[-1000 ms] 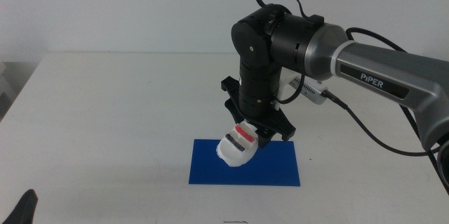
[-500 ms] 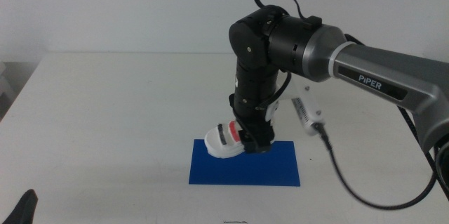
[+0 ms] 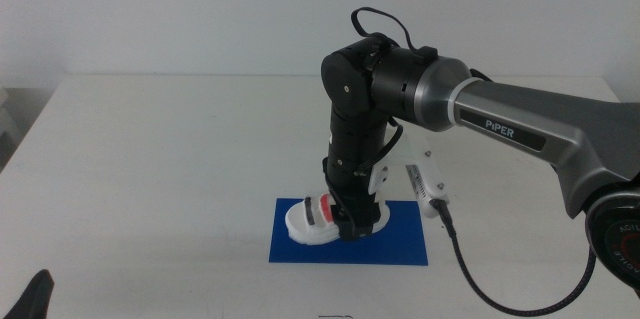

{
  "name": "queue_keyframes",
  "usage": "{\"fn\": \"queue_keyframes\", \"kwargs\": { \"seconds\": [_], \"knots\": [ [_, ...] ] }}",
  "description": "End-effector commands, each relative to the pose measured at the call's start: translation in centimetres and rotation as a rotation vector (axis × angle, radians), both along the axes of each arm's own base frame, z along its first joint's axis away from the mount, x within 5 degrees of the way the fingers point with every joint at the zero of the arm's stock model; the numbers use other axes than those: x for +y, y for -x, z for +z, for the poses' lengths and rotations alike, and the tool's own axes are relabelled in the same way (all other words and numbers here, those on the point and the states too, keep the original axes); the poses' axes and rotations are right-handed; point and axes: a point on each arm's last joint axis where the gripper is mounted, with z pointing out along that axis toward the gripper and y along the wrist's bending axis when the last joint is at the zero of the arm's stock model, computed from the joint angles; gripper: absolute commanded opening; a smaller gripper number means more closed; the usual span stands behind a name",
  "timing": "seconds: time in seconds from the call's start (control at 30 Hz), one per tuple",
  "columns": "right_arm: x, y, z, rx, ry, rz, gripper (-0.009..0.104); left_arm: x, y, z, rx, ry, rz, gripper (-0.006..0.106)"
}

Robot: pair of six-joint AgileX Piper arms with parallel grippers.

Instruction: Use one arm to grab the shoe from the table and place it on the mat.

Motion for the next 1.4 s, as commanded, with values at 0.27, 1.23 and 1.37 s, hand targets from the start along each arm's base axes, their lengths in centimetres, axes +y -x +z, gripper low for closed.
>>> {"fn": "queue_keyframes", "kwargs": {
  "seconds": [0.27, 1.23, 1.37],
  "knots": [
    [-2.1, -0.5, 3.7, -0.058, 0.05, -0.032, -0.001, 0.0, 0.1, 1.0, -0.102, 0.026, -0.003, 0.094],
    [-2.3, -1.1, 1.9, -0.031, 0.083, -0.037, 0.056, 0.0, 0.1, 1.0, -0.102, 0.026, -0.003, 0.094],
    [-2.3, -1.1, 1.9, -0.029, 0.08, -0.038, 0.066, 0.0, 0.1, 1.0, -0.102, 0.026, -0.003, 0.094]
  ]
}}
